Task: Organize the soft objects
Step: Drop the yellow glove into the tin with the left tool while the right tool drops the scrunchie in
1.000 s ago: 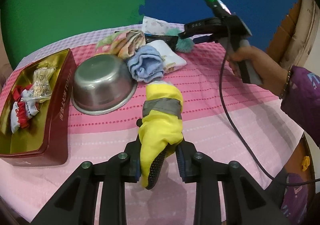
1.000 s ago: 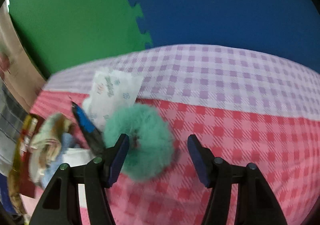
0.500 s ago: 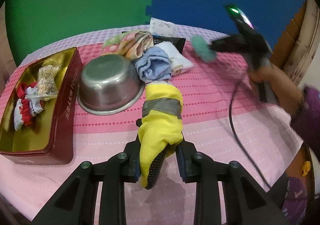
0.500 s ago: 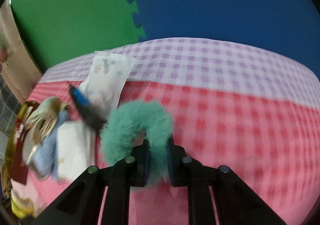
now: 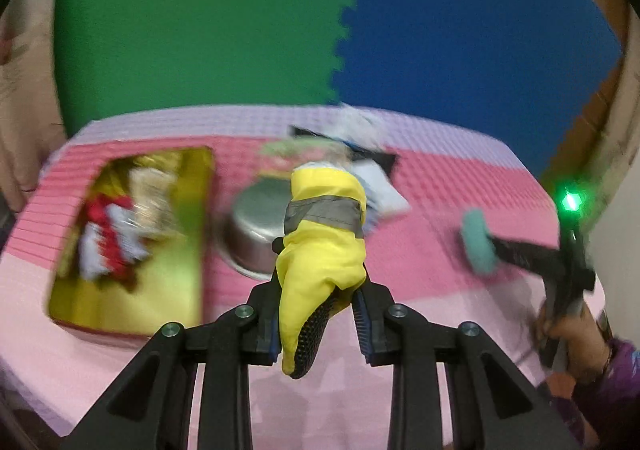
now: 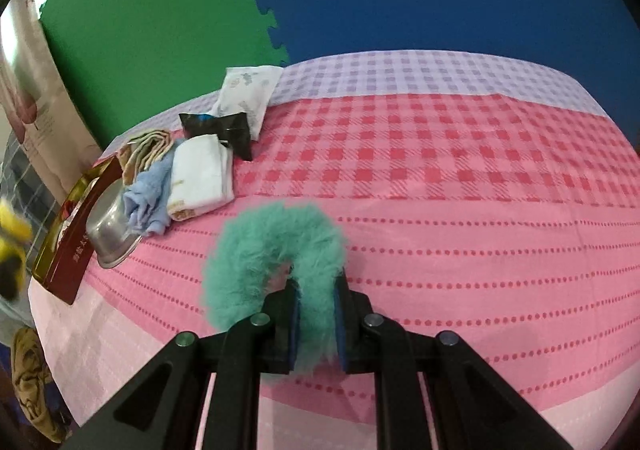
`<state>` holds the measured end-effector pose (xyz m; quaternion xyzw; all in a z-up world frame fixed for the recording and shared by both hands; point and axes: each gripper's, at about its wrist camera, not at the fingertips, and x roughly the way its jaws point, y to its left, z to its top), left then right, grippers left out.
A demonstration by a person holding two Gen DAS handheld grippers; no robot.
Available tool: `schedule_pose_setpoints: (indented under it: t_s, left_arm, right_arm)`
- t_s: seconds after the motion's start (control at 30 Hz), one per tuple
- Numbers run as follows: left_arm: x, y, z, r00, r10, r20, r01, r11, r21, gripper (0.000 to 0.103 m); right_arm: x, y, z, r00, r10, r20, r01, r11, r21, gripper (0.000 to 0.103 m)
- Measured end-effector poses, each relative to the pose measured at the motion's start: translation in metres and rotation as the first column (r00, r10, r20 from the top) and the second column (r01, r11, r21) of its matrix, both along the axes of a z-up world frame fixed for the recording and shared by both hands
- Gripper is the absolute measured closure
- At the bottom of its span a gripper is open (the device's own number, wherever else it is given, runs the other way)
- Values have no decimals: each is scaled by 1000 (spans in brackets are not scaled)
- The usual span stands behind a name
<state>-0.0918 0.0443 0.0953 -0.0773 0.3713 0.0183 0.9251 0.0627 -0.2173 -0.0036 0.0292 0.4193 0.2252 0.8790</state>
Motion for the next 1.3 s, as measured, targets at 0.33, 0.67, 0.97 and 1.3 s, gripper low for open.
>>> schedule_pose_setpoints:
  t_s: [0.33,0.67,0.97,1.3]
  left_arm:
    - [45,120,10,985,160,-56,-155,984,81,75]
    - [118,170,-43,971,166,-170,-176,983,-45,20]
    - [91,171,-15,951,306,-35,-306,952,-18,13]
    - [-22,126,-13,882,467,-62,-452,875,174,13]
  right_arm:
    - [-7,2,1,1000,10,26,-9,999,-35,89]
    - [-3,2,-1,1000,17,18,-17,999,-35,89]
    - [-3,1,-1,1000,19,17,-18,999,-31,89]
    - [-2,2,0,1000,24,0,-24,999,-40,89]
